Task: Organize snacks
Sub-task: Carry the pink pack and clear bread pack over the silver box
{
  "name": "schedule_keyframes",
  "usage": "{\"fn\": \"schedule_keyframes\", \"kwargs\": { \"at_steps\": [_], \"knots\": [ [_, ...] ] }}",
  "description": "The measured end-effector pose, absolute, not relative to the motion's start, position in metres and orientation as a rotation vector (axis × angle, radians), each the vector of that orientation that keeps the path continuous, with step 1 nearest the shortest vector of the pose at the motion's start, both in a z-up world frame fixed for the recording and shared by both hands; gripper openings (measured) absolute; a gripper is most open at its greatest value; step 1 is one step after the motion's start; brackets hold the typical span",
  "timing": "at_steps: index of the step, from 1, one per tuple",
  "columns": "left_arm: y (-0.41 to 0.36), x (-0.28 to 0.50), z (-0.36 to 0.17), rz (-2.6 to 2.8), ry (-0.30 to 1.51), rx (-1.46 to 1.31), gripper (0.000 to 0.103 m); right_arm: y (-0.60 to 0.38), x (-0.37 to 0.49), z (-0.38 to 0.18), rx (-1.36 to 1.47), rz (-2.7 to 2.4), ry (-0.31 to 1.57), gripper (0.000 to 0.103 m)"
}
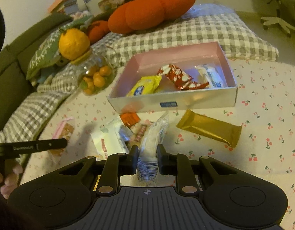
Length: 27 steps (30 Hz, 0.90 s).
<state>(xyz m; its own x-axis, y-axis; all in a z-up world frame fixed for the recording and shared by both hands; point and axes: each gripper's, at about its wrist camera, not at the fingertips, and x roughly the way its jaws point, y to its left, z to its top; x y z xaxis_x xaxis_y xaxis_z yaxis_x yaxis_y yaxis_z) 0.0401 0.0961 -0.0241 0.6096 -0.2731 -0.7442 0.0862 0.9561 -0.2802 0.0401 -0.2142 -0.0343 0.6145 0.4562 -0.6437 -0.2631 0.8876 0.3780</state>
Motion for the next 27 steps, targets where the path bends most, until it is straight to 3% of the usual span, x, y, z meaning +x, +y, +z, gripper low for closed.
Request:
{"fn": "schedule_keyframes", "kwargs": {
  "at_steps": [27],
  "knots": [
    [0.043,0.087,-0.003,-0.23,0.849,-0.305,0.03,-0.228,0.108,-0.022,0.54,0.338,0.773,0.02]
  ]
}}
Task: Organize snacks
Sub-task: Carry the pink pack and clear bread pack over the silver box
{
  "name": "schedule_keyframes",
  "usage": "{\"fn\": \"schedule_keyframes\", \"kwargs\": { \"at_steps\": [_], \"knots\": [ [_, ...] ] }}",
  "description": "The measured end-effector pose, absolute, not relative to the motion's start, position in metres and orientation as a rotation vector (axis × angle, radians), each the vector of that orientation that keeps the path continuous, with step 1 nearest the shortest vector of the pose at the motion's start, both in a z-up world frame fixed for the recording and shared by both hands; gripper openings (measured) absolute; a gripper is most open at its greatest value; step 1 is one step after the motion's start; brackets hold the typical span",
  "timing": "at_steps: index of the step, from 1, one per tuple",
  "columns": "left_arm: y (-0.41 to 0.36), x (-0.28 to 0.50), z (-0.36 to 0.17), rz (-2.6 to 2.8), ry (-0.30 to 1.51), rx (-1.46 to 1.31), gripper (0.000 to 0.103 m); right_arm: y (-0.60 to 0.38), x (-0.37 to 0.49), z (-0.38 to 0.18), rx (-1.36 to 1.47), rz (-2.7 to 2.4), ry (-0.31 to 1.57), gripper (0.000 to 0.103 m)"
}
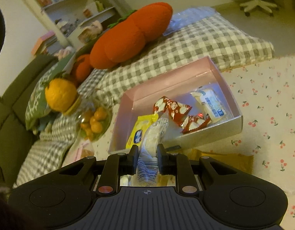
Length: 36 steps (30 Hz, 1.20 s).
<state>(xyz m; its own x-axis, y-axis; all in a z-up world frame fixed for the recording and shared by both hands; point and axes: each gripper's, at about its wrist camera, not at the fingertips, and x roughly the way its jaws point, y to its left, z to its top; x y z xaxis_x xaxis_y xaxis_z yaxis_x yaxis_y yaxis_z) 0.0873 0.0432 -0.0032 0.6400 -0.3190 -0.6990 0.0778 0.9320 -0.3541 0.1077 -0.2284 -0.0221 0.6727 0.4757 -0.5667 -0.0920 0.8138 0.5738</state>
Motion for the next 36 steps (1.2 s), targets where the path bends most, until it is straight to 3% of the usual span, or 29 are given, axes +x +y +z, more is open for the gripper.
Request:
{"fn": "schedule_keyframes", "kwargs": {
  "at_steps": [8,36],
  "knots": [
    [0.026,0.116,-0.01,-0.208,0.871,-0.334,0.03,-0.237,0.143,-0.037,0.667,0.318,0.838,0.02],
    [-0.023,0.207,-0.039,-0.155,0.855,-0.113,0.03,-0.233,0.206,-0.066,0.506,0.256,0.787,0.02]
  ]
}}
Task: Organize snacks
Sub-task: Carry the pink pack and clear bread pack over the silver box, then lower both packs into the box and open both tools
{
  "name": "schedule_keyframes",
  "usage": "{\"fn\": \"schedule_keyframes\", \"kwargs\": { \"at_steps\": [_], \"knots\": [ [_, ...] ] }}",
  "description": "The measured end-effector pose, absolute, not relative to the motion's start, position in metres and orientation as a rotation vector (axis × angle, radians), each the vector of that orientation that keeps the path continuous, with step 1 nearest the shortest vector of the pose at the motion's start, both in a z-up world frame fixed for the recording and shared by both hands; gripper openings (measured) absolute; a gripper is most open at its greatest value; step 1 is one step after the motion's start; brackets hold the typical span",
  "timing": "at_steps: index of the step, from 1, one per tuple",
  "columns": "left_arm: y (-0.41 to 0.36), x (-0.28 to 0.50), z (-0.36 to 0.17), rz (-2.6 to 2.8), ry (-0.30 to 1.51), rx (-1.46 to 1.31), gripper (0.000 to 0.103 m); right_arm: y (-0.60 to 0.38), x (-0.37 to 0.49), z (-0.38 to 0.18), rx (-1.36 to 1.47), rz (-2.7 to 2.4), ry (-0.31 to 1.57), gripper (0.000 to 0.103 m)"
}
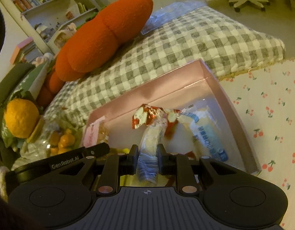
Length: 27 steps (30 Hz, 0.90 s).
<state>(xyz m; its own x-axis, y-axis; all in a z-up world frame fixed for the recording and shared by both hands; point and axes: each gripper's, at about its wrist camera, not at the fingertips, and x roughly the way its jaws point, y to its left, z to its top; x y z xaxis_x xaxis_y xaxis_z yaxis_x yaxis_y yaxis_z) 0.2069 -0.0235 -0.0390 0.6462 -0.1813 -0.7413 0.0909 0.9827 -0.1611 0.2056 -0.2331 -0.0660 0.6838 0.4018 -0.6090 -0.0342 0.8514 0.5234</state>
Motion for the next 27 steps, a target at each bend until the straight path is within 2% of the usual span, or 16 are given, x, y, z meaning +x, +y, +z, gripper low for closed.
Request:
{"fn": "schedule_keyframes", "kwargs": {
  "at_steps": [13,19,24,27],
  "knots": [
    [-0.031,0.217,-0.045,-0.151,0.815,-0.096,0.03,-0.235,0.21,-0.067,0.523,0.3,0.763,0.024],
    [-0.032,0.217,-0.043,-0.144,0.806,-0.094,0.034,-0.237,0.209,-0.066,0.54,0.294,0.771,0.025],
    [-0.031,0.213,-0.04,-0.143,0.805,-0.092,0.046,-0.241,0.205,-0.063,0.559,0.284,0.777,0.032],
    [-0.031,0.208,-0.036,-0.145,0.807,-0.082,0.049,-0.244,0.201,-0.058,0.565,0.274,0.778,0.035]
  ]
}}
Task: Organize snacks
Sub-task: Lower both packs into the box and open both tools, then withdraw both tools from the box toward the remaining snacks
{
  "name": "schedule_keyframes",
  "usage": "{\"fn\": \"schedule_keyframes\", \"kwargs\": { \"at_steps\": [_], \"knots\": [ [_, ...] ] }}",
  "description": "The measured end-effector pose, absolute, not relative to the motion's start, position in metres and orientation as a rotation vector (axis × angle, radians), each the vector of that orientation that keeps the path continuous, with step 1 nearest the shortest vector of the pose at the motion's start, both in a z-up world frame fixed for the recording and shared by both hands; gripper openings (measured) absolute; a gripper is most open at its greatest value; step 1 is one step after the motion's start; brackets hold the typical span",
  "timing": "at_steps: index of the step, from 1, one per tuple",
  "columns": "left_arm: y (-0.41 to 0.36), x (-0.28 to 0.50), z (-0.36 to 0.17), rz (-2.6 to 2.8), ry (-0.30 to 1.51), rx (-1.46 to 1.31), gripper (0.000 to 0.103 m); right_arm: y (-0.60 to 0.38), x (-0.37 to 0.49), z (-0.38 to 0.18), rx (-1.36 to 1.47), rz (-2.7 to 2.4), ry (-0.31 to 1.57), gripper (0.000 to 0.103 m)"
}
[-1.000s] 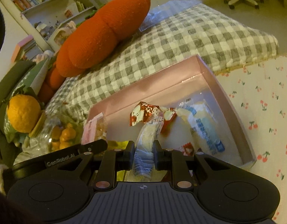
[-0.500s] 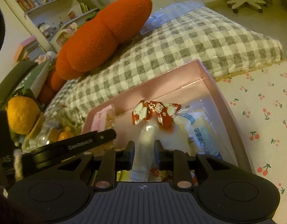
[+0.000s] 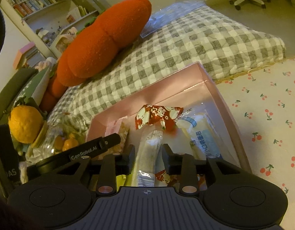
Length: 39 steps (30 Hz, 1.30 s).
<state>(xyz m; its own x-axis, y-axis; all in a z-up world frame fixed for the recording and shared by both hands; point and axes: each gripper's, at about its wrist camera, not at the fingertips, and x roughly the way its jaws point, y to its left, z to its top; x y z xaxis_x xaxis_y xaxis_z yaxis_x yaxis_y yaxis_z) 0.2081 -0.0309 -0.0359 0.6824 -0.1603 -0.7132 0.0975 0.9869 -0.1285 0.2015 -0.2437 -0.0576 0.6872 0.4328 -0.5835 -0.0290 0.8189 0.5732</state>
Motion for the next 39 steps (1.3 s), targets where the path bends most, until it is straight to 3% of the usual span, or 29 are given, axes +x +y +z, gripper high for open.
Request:
{"fn": "schedule_keyframes", "kwargs": {
  "at_steps": [2,14,31,39],
  "knots": [
    [-0.03,0.204,-0.032,-0.148,0.806,-0.085,0.051,-0.246,0.197,-0.053,0.57,0.268,0.772,0.043],
    [-0.027,0.167,-0.005,-0.171,0.797,-0.065,0.068,-0.253,0.167,-0.02,0.544,0.238,0.767,0.064],
    [-0.012,0.105,0.006,-0.154,0.83,-0.074,0.091,-0.256,0.104,0.0,0.475,0.202,0.78,0.077],
    [-0.004,0.076,0.003,-0.136,0.851,-0.068,0.097,-0.253,0.081,0.0,0.435,0.196,0.787,0.078]
  ]
}}
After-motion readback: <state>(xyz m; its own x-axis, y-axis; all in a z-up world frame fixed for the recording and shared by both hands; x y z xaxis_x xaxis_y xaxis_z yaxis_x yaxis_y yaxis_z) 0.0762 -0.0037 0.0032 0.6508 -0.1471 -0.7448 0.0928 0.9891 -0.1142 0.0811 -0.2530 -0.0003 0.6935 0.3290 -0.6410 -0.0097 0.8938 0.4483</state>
